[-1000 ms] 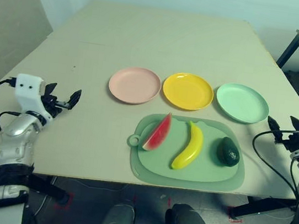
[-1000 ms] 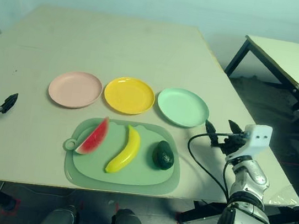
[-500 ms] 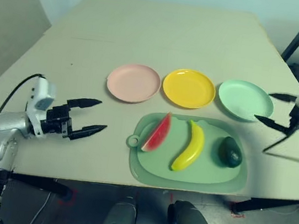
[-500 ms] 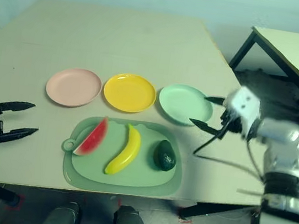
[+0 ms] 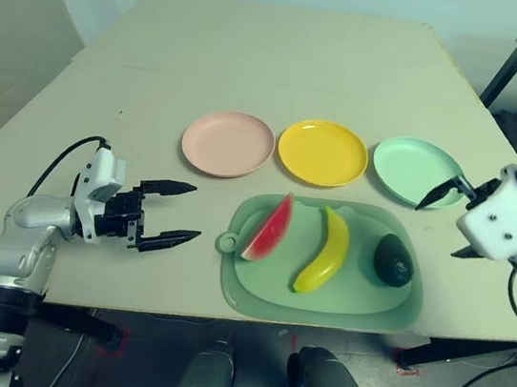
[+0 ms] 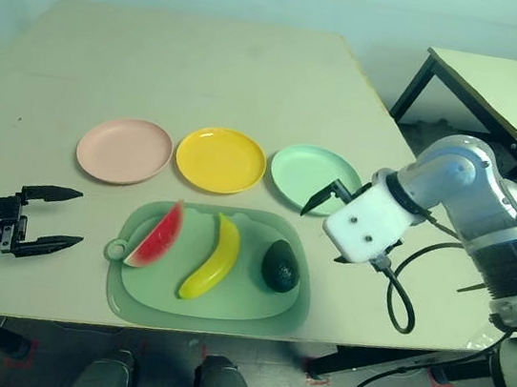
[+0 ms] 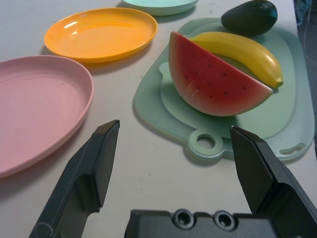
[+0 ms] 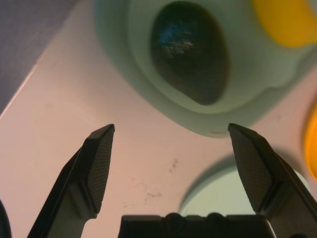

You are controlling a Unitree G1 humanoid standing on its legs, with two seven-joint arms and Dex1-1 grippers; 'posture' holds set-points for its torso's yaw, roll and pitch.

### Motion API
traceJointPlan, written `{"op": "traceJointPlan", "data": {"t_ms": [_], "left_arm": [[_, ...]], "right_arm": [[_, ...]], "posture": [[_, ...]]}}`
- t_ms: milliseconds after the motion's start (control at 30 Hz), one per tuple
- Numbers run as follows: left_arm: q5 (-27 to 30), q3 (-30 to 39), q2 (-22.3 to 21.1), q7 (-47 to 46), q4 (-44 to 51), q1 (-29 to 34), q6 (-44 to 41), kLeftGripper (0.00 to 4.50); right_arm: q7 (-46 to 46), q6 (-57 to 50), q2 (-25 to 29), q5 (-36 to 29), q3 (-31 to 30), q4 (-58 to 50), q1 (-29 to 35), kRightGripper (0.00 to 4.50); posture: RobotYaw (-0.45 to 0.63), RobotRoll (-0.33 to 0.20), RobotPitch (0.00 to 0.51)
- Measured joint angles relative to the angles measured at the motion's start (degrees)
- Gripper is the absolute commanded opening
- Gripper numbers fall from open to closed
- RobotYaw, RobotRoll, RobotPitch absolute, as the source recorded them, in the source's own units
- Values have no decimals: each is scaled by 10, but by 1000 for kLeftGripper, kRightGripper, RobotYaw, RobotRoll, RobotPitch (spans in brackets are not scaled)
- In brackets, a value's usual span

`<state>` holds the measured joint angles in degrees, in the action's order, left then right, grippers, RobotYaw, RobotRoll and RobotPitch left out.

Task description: Place the fruits into color-matched plates.

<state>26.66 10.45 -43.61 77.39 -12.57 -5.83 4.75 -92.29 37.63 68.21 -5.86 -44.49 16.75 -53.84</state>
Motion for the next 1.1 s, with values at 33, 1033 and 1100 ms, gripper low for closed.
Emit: {"op": "traceJointPlan", "data": {"t_ms": [33,1033,1100], "left_arm": [[-1,0,0,-1,-2,0,3,4500],[24,-2,-2,-9,61,22,-51,4500],[24,-2,-2,-9,61,19,-52,4500]], "right_arm": [[0,3,0,0,-5,1,-3,4459],[0,-2,-98,6,-39,-6,-5,4459],[0,-3,-105,12,-39,-6,3,4459]], "posture": [[-33,0,29],[1,0,49],[0,0,49]]}}
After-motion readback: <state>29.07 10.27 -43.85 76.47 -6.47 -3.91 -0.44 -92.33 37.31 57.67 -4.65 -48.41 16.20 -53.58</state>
